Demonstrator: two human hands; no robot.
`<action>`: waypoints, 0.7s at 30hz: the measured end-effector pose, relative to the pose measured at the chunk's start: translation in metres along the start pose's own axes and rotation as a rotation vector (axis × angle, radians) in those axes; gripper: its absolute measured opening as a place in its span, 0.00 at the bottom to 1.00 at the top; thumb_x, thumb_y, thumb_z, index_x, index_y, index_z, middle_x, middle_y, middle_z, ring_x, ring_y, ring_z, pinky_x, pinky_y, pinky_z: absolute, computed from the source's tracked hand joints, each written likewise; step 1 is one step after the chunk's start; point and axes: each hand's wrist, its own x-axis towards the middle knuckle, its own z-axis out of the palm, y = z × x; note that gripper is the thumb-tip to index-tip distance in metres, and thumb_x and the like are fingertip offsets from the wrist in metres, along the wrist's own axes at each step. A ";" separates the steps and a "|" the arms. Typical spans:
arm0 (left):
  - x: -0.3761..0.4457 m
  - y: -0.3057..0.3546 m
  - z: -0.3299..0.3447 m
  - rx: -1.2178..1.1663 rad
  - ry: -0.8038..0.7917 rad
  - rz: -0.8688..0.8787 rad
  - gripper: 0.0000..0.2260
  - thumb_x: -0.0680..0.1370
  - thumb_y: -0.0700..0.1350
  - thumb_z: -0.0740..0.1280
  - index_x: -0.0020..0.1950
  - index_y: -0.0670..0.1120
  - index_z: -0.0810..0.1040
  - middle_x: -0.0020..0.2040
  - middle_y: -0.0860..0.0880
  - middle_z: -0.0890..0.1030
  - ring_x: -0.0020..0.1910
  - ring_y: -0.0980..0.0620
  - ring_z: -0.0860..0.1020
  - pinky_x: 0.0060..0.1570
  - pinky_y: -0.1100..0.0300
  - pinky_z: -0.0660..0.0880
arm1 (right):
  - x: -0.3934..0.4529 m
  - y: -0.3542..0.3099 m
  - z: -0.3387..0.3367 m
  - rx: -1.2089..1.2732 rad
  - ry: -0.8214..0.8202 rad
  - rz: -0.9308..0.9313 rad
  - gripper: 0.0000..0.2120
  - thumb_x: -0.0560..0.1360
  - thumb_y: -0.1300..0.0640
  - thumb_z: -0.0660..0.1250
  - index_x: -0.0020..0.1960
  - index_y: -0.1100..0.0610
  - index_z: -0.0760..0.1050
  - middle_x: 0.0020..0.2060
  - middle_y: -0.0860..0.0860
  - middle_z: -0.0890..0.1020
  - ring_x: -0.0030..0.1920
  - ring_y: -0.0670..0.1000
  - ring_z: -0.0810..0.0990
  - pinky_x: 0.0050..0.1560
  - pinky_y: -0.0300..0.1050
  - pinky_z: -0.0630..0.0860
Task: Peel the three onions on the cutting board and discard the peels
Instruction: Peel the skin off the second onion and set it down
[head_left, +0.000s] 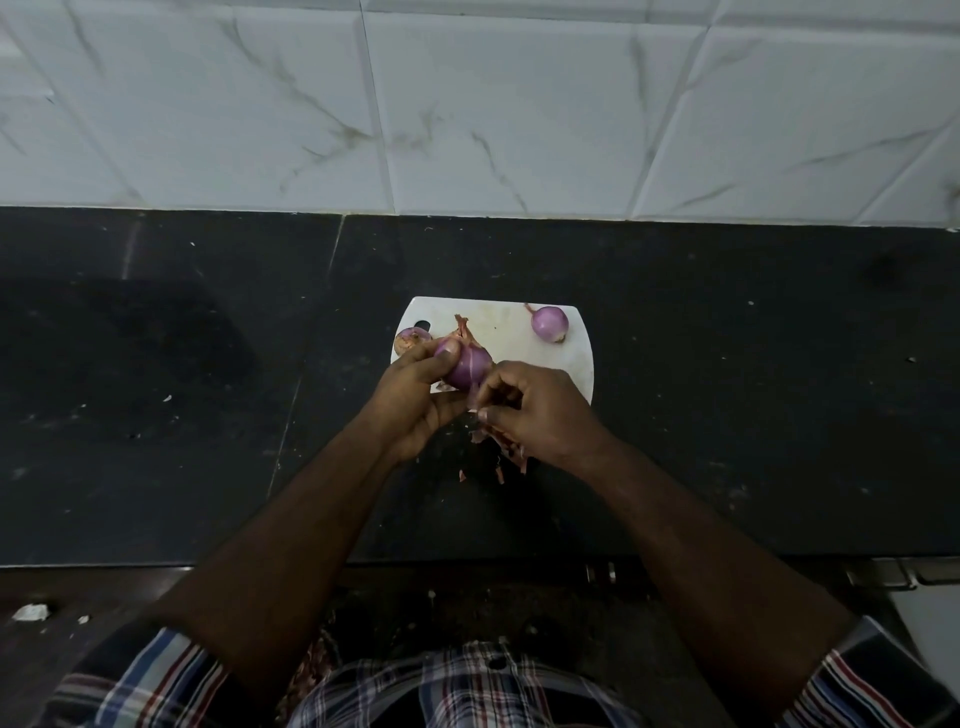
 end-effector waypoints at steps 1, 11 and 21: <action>0.000 0.001 -0.001 -0.013 0.002 -0.002 0.15 0.83 0.43 0.64 0.67 0.38 0.75 0.62 0.37 0.79 0.51 0.43 0.84 0.48 0.50 0.83 | -0.001 0.004 0.000 -0.007 -0.013 0.011 0.07 0.72 0.63 0.74 0.44 0.52 0.80 0.41 0.44 0.84 0.45 0.42 0.82 0.48 0.35 0.77; -0.001 0.003 -0.007 -0.078 0.002 -0.074 0.19 0.82 0.48 0.66 0.70 0.39 0.72 0.63 0.35 0.80 0.55 0.35 0.83 0.52 0.47 0.82 | -0.001 0.026 -0.012 -0.105 -0.035 0.162 0.11 0.74 0.64 0.71 0.55 0.55 0.84 0.54 0.47 0.84 0.53 0.42 0.81 0.51 0.28 0.73; -0.005 0.008 0.000 -0.098 -0.025 -0.140 0.21 0.79 0.52 0.69 0.66 0.40 0.76 0.57 0.37 0.80 0.43 0.43 0.84 0.42 0.55 0.83 | 0.020 -0.008 -0.006 0.186 0.271 0.019 0.13 0.71 0.63 0.75 0.51 0.49 0.80 0.44 0.40 0.82 0.43 0.40 0.81 0.46 0.31 0.76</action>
